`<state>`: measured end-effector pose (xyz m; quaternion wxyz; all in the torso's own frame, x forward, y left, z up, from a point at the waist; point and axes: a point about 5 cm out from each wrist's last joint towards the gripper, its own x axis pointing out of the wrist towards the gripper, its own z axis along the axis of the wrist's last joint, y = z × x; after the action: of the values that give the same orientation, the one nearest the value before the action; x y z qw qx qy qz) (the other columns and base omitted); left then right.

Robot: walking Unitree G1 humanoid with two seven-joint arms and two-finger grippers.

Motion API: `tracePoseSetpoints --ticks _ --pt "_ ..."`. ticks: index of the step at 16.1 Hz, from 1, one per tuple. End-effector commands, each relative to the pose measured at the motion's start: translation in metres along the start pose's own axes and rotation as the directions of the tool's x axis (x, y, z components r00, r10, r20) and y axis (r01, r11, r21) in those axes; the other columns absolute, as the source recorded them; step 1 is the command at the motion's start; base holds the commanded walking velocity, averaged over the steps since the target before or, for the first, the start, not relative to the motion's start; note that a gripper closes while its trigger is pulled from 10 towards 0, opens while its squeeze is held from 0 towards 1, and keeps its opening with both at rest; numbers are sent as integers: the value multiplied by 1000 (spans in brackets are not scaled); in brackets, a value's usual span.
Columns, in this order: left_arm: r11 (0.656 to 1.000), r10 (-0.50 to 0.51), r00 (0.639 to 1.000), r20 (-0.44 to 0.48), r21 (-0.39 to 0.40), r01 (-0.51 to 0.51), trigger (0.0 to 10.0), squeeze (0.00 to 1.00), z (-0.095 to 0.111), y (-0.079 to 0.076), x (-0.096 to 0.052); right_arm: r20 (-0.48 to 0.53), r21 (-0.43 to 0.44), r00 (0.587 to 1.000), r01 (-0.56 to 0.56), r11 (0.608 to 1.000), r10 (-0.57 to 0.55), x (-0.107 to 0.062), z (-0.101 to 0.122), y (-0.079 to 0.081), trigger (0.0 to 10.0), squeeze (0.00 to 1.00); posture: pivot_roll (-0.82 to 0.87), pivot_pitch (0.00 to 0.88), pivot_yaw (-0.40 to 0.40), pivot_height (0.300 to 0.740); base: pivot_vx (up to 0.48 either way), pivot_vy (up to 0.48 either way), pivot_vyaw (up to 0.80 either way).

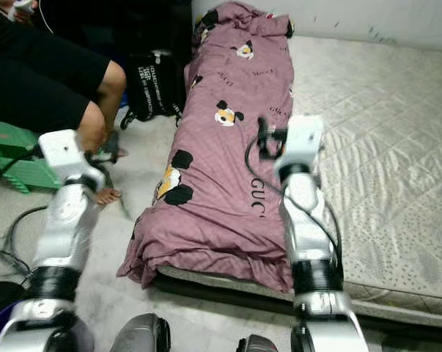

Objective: Clean up the room

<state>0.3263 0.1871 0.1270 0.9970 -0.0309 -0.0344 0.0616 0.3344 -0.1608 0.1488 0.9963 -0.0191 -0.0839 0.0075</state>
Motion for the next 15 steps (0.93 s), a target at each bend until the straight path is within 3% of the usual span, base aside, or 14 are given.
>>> tracePoseSetpoints --ticks 1,3,5,8,10,15 --pt "999 10 999 -31 36 -9 10000 0 -8 10 -11 -10 4 1000 -26 1000 26 -8 -4 -1 10000 0 21 0 -6 740 0 0 0" --pt "997 -10 999 -46 82 13 10000 0 -14 17 -38 -42 -24 998 -46 999 45 -29 -11 -17 10000 0 27 0 -8 740 0 0 0" --pt "995 23 998 -63 94 -17 10000 0 -18 28 -56 -71 -47 996 -48 998 44 -46 -16 -30 10000 0 34 0 -11 740 0 0 0" --pt "995 1 995 -97 104 10 10000 0 -22 30 -86 -120 -66 988 -110 992 102 -74 -18 -34 10000 0 37 0 -13 740 0 0 0" --pt "992 -26 995 -95 118 37 10000 0 -20 26 -89 -144 -76 983 -125 989 113 -82 -20 -34 10000 0 34 0 -15 740 0 0 0" --pt "994 -32 994 -109 100 43 10000 0 -14 18 -87 -105 -98 975 -204 974 194 -71 -7 -7 10000 0 13 0 1 740 0 0 560"
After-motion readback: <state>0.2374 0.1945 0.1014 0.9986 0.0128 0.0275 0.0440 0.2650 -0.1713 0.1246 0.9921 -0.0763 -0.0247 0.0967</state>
